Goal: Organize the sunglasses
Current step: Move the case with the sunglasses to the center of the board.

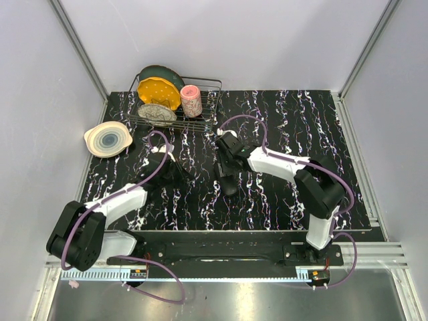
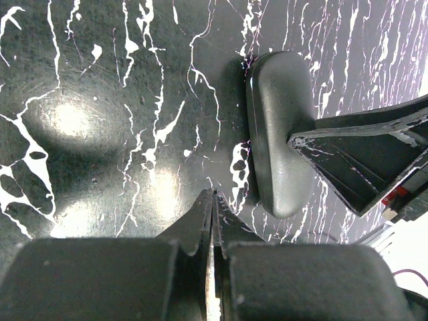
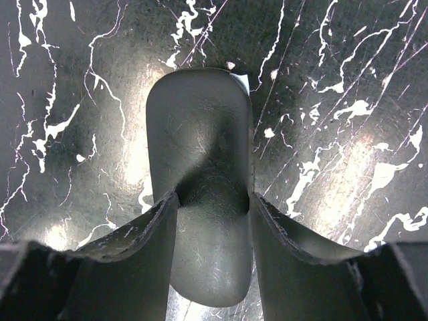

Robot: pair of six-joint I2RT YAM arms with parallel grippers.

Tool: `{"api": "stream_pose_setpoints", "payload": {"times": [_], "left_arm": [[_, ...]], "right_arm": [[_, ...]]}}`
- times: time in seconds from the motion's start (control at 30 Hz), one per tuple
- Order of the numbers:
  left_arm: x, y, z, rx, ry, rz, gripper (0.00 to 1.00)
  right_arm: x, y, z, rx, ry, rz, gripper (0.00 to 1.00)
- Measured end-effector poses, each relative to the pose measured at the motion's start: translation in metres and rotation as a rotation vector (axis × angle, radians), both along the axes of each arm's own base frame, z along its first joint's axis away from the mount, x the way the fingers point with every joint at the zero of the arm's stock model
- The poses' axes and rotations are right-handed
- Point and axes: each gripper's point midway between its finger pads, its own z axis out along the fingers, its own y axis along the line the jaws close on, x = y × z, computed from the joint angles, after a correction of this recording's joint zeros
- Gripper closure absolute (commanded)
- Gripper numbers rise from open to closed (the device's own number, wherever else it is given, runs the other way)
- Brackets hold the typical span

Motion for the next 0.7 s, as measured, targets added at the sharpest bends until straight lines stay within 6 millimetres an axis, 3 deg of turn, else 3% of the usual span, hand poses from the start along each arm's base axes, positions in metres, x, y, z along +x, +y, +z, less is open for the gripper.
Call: {"api": "stream_pose_setpoints", "payload": {"times": [0.17, 0.3, 0.43, 0.5, 0.7], "left_arm": [[0.001, 0.001, 0.000, -0.006, 0.001, -0.001, 1.00], [0.002, 0.002, -0.004, -0.005, 0.010, -0.004, 1.00], [0.003, 0.004, -0.006, 0.002, 0.017, -0.008, 1.00], [0.005, 0.006, -0.005, 0.007, 0.017, -0.007, 1.00], [0.023, 0.009, 0.016, 0.023, -0.030, 0.004, 1.00]], "right_arm": [[0.000, 0.001, -0.002, -0.006, 0.014, 0.010, 0.48], [0.001, 0.001, -0.003, -0.005, 0.016, 0.008, 0.38], [0.000, -0.001, -0.005, -0.019, 0.019, 0.000, 0.09], [0.001, -0.004, -0.005, -0.036, 0.016, -0.011, 0.00], [0.007, -0.012, 0.005, -0.093, -0.006, -0.008, 0.00]]}}
